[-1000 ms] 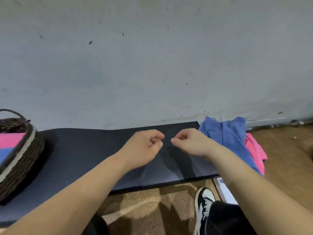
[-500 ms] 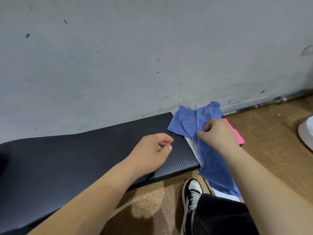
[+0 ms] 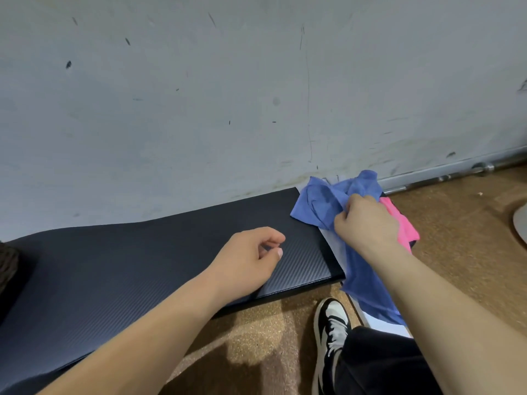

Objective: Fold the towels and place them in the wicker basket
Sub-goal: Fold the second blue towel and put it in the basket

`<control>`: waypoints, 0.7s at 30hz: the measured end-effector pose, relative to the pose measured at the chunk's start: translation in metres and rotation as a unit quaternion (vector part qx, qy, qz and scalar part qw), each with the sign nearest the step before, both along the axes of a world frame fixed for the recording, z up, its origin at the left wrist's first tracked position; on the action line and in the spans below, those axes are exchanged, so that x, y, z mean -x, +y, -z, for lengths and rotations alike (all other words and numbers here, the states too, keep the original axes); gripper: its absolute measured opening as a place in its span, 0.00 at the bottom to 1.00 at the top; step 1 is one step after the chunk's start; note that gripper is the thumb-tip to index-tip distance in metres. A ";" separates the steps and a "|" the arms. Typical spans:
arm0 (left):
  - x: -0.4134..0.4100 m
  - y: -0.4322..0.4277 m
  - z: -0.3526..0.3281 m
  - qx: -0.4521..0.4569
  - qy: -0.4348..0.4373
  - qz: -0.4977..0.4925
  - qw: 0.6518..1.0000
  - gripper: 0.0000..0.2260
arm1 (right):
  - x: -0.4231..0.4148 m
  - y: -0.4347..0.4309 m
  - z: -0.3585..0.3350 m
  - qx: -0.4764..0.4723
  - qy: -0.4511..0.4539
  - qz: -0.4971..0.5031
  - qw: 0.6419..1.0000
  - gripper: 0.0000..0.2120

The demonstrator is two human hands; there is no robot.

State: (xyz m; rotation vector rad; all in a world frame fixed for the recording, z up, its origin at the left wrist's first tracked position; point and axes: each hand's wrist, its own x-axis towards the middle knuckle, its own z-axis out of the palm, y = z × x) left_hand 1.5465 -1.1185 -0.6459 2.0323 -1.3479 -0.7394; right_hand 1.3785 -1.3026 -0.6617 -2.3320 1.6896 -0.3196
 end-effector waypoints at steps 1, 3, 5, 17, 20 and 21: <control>0.003 0.002 0.001 0.004 -0.001 0.000 1.000 0.13 | -0.002 0.004 -0.009 0.008 -0.016 -0.010 1.000 0.03; 0.007 0.000 0.002 0.027 -0.005 0.004 1.000 0.17 | -0.005 0.015 -0.026 0.011 -0.090 -0.050 0.995 0.04; 0.008 -0.009 0.000 0.068 -0.020 0.000 0.997 0.21 | -0.006 0.032 -0.044 -0.039 -0.219 -0.093 0.970 0.06; -0.013 -0.041 -0.025 0.048 -0.046 0.081 0.995 0.04 | -0.010 0.072 -0.099 -0.311 -0.494 -0.203 0.786 0.10; -0.013 -0.029 -0.026 0.027 -0.049 0.060 0.997 0.07 | -0.014 0.079 -0.108 -0.341 -0.551 -0.209 0.732 0.09; -0.016 -0.025 -0.028 0.025 -0.062 0.038 0.997 0.10 | -0.016 0.082 -0.111 -0.348 -0.560 -0.215 0.721 0.08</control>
